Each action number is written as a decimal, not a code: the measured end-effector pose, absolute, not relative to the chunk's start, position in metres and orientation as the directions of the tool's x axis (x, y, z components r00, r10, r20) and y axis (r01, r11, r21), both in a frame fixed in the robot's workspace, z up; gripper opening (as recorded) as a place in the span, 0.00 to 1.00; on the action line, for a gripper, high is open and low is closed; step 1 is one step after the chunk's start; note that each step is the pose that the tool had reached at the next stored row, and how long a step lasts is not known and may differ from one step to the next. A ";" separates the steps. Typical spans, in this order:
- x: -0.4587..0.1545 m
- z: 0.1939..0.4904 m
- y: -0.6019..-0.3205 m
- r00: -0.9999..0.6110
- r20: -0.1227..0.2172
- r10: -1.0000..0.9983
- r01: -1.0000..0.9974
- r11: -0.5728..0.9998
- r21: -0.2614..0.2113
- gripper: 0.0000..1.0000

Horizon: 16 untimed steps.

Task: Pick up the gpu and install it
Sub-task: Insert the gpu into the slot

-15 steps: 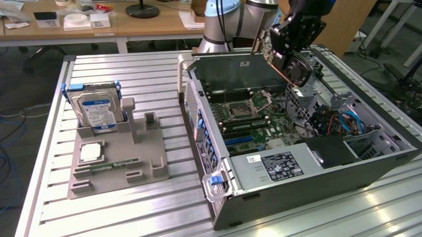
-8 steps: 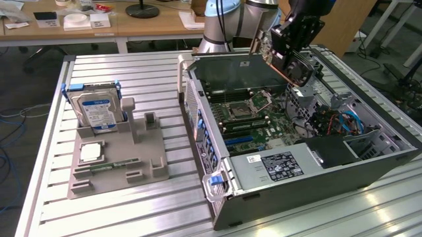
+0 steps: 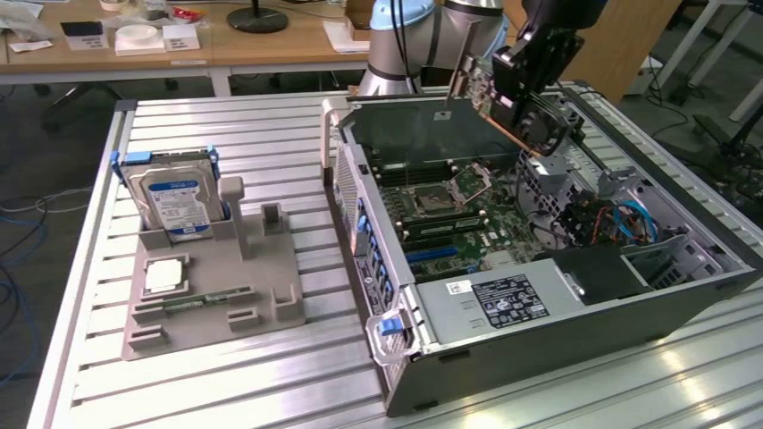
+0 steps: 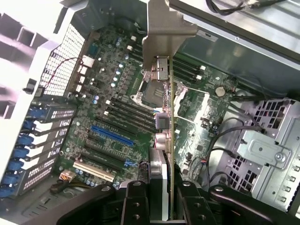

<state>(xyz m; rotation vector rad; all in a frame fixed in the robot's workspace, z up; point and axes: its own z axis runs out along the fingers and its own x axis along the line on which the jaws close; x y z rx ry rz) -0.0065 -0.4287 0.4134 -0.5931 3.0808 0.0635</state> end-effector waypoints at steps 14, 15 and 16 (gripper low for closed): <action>-0.006 0.413 -0.429 -0.876 -0.011 -0.483 -0.483 0.875 0.039 0.28; -0.006 0.413 -0.429 -0.871 -0.011 -0.490 -0.490 0.871 0.039 0.28; -0.006 0.413 -0.429 -0.863 -0.011 -0.505 -0.505 0.862 0.039 0.28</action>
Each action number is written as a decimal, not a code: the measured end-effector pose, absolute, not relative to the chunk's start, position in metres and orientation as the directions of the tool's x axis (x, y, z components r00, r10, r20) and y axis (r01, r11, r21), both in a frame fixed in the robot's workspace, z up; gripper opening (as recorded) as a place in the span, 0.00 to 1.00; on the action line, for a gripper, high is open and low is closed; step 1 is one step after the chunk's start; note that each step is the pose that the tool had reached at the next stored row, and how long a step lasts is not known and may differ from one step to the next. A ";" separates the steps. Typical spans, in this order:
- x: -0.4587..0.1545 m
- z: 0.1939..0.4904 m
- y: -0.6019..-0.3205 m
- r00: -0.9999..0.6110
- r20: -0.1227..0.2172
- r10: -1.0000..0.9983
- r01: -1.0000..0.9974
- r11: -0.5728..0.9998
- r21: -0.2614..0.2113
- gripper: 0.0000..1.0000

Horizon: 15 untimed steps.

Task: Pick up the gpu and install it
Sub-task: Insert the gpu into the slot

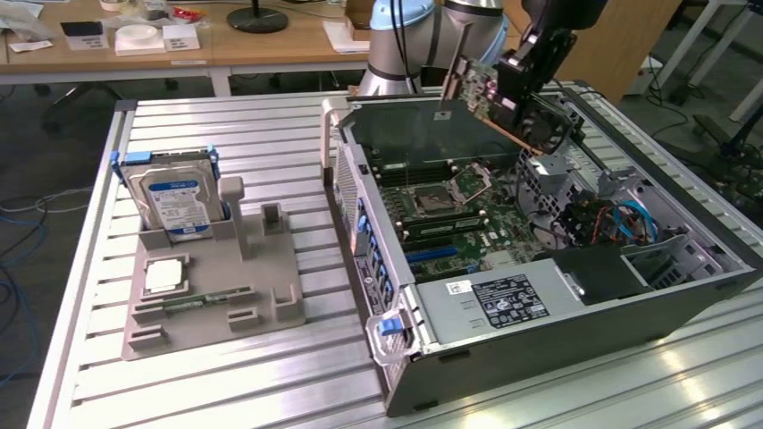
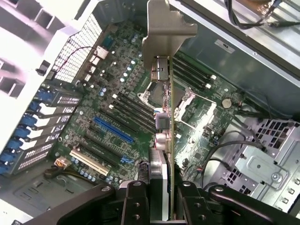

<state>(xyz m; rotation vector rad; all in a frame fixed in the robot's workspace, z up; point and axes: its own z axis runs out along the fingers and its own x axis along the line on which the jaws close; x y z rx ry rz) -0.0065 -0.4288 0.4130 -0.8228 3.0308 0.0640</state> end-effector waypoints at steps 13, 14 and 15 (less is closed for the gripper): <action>-0.006 0.413 -0.429 -0.796 -0.011 -0.605 -0.605 0.795 0.039 0.28; -0.006 0.413 -0.429 -0.790 -0.011 -0.613 -0.613 0.789 0.039 0.28; -0.006 0.413 -0.429 -0.784 -0.011 -0.620 -0.620 0.783 0.039 0.28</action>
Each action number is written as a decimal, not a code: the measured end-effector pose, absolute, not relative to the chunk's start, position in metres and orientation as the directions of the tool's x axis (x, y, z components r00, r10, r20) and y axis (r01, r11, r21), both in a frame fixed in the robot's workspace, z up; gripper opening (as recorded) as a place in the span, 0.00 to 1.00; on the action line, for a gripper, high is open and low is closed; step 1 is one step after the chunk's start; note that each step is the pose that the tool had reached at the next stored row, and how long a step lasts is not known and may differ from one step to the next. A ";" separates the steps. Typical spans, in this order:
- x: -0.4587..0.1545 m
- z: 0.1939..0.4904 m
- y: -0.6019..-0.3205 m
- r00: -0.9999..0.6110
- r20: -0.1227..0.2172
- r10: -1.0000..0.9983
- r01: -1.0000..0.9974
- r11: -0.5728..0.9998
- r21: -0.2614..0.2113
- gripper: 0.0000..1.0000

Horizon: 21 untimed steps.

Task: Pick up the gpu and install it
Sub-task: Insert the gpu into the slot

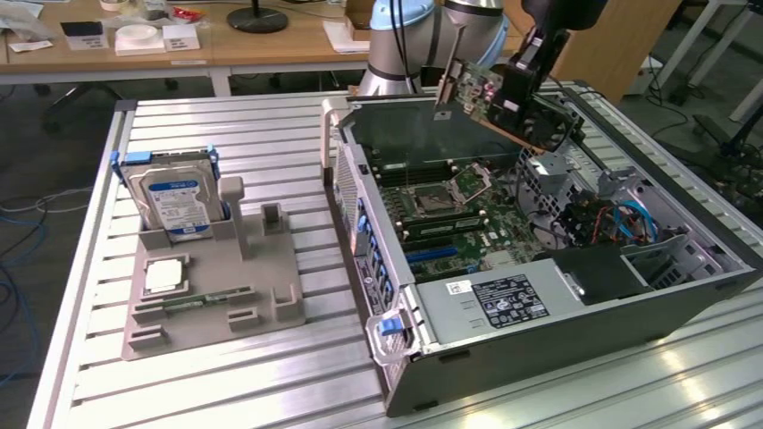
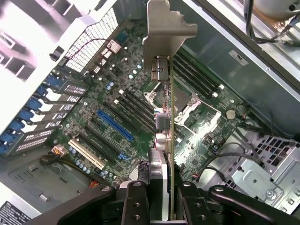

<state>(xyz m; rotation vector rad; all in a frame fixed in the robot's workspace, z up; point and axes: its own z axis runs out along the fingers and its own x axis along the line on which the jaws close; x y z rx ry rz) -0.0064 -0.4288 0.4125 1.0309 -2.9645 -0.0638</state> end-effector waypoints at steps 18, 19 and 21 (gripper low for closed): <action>-0.006 0.412 -0.429 -0.677 -0.011 -0.736 -0.735 0.676 0.039 0.28; -0.006 0.412 -0.429 -0.673 -0.011 -0.740 -0.740 0.672 0.039 0.28; -0.006 0.412 -0.429 -0.664 -0.011 -0.747 -0.747 0.663 0.039 0.28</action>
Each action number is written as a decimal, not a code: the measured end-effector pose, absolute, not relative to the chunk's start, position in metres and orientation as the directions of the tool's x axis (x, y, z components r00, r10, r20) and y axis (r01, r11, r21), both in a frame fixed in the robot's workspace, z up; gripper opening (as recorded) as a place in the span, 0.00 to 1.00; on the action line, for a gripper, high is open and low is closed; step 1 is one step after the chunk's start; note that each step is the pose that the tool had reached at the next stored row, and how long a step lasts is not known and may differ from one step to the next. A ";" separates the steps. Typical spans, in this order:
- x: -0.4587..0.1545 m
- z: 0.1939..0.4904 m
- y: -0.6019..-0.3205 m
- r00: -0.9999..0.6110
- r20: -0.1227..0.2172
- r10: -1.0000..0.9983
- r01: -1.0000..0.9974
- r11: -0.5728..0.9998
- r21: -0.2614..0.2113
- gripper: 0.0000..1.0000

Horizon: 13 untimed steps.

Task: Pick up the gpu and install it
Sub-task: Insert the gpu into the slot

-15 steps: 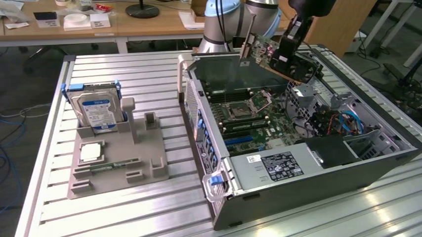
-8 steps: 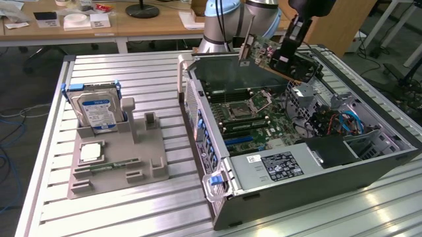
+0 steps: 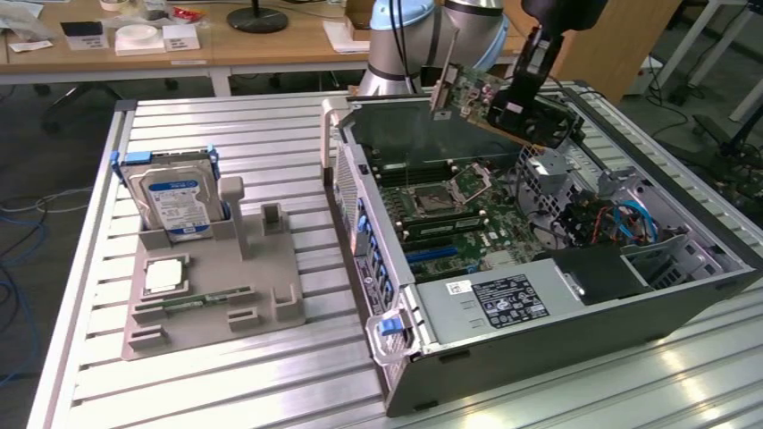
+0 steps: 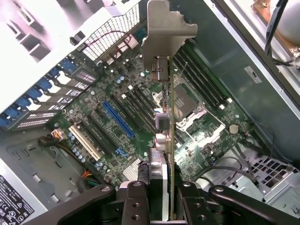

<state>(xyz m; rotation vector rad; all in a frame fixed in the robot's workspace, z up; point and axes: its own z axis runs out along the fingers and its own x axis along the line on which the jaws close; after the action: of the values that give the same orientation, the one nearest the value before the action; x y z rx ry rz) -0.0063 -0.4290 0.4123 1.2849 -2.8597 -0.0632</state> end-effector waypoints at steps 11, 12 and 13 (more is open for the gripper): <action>-0.006 0.412 -0.429 -0.586 -0.011 -0.810 -0.810 0.585 0.039 0.28; -0.006 0.412 -0.429 -0.572 -0.011 -0.820 -0.820 0.571 0.039 0.28; -0.006 0.412 -0.429 -0.556 -0.011 -0.831 -0.831 0.555 0.039 0.28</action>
<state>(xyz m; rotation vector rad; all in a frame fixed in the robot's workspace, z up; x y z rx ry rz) -0.0063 -0.4290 0.4115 1.4758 -2.7630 -0.0624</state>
